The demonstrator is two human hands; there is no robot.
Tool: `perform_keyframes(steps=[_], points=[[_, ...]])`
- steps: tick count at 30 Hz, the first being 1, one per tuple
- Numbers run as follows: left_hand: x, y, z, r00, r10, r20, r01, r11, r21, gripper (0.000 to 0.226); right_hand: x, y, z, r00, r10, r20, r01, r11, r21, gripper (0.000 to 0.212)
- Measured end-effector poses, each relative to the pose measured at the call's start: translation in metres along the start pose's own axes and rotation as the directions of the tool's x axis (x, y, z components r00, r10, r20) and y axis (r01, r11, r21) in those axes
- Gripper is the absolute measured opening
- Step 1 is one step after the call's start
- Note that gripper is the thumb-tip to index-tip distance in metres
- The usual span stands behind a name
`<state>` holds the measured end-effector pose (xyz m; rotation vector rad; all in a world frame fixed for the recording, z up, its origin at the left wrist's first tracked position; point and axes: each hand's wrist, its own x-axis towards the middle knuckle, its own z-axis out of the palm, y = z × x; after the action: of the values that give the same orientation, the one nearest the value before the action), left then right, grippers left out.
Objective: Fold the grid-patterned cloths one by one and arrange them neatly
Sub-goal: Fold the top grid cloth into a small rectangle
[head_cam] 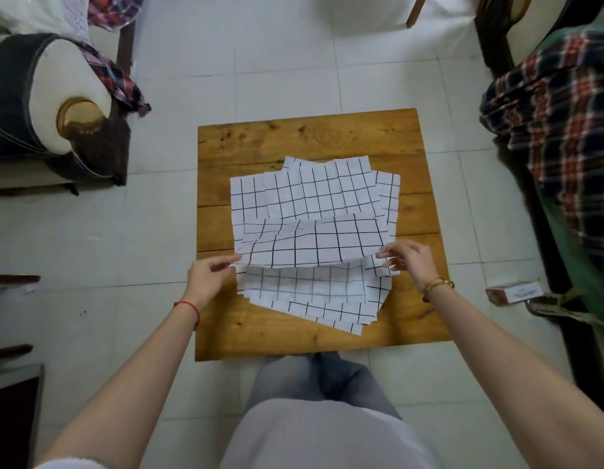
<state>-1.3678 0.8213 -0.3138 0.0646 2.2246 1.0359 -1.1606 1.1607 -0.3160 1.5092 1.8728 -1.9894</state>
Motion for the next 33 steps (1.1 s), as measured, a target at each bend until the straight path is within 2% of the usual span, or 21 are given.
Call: perform_keyframes(steps=[7, 10, 13, 15, 19, 23, 29, 33], points=[[0.006, -0.058, 0.039, 0.978, -0.198, 0.059, 0.199, 0.98, -0.016, 0.034, 0.003, 0.068, 0.019, 0.992, 0.128, -0.008, -0.128, 0.983, -0.13, 0.022], [0.012, -0.075, 0.054, 0.96, -0.271, 0.071, 0.272, 0.962, -0.009, 0.035, 0.008, 0.094, 0.027, 0.988, 0.149, -0.035, -0.153, 0.957, -0.247, 0.022], [0.023, -0.085, 0.064, 0.945, -0.326, 0.03, 0.326, 0.945, 0.004, 0.032, 0.013, 0.105, 0.033, 0.982, 0.146, -0.118, -0.179, 0.917, -0.358, 0.025], [0.032, -0.086, 0.067, 0.934, -0.355, -0.049, 0.356, 0.935, 0.011, 0.026, 0.021, 0.103, 0.036, 0.972, 0.105, -0.21, -0.182, 0.902, -0.392, 0.029], [0.056, -0.073, 0.066, 0.939, -0.297, -0.176, 0.311, 0.948, 0.062, 0.021, 0.05, 0.085, 0.043, 0.948, -0.006, -0.318, -0.122, 0.917, -0.379, 0.021], [0.097, -0.058, 0.063, 0.953, -0.225, -0.204, 0.242, 0.968, 0.063, 0.02, 0.09, 0.06, 0.051, 0.928, -0.09, -0.362, -0.069, 0.912, -0.404, 0.021], [0.15, -0.03, 0.074, 0.96, -0.176, -0.218, 0.189, 0.981, 0.039, 0.025, 0.141, 0.041, 0.066, 0.957, -0.096, -0.274, -0.047, 0.88, -0.472, 0.026], [0.172, -0.022, 0.083, 0.946, -0.219, -0.238, 0.236, 0.971, 0.043, 0.032, 0.158, 0.043, 0.079, 0.979, -0.035, -0.201, -0.074, 0.857, -0.51, 0.029]])
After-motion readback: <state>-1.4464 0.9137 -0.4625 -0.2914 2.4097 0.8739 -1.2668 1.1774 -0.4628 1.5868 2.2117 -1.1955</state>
